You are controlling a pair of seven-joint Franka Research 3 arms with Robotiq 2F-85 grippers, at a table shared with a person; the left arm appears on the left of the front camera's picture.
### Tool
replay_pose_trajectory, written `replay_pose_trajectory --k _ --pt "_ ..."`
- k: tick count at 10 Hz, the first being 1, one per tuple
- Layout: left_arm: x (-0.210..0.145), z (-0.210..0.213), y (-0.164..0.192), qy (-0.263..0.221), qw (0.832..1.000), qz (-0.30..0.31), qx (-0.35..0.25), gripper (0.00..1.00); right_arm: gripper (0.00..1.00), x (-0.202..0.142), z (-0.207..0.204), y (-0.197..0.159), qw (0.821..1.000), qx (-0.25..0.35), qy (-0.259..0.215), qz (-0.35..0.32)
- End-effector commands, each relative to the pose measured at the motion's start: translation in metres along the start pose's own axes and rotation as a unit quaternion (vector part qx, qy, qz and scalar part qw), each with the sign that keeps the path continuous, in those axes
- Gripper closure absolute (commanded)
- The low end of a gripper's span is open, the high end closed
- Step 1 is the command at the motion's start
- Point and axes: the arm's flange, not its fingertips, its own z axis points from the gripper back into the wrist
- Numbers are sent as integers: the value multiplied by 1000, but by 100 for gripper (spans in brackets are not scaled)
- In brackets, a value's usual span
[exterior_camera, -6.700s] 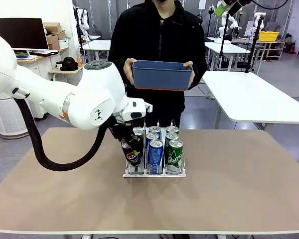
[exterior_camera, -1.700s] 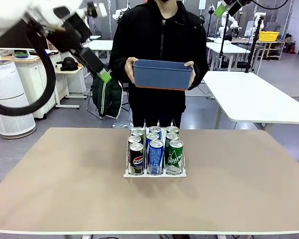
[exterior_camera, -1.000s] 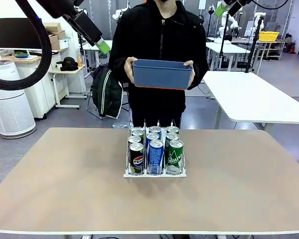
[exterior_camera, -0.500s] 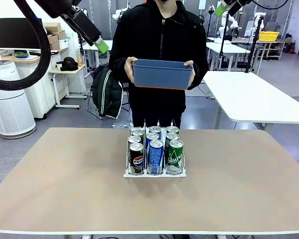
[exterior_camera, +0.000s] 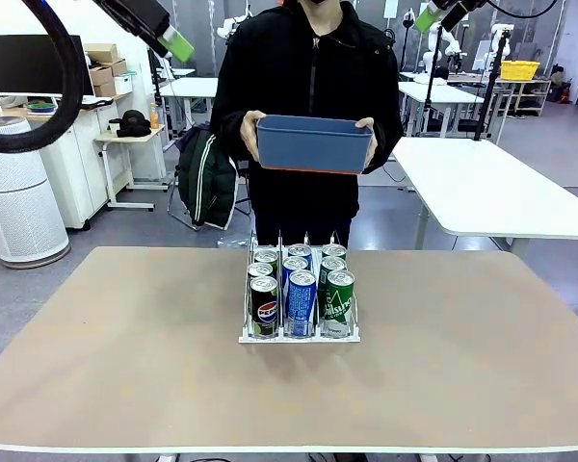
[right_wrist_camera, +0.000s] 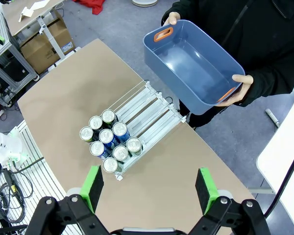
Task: Fill the beverage cans into the dispenser.
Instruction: Place the picked Pepsi coke in the line of the Automatic Can Dispenser with the same cans.
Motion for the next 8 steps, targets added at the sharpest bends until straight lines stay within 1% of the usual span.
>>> replay_pose_trajectory --k 1,3,6,8 --pt "14 1 10 -11 1000 -18 -15 0 0 -2 0 1 1000 1 2 -1" --pt "23 7 17 -6 999 -36 -1 0 0 -2 0 1 1000 1 2 -1" --pt "23 3 14 -3 999 -37 2 0 0 -2 0 1 1000 1 2 -1" --pt "28 4 13 -8 1000 -26 7 0 0 -2 0 1 1000 1 2 -1"
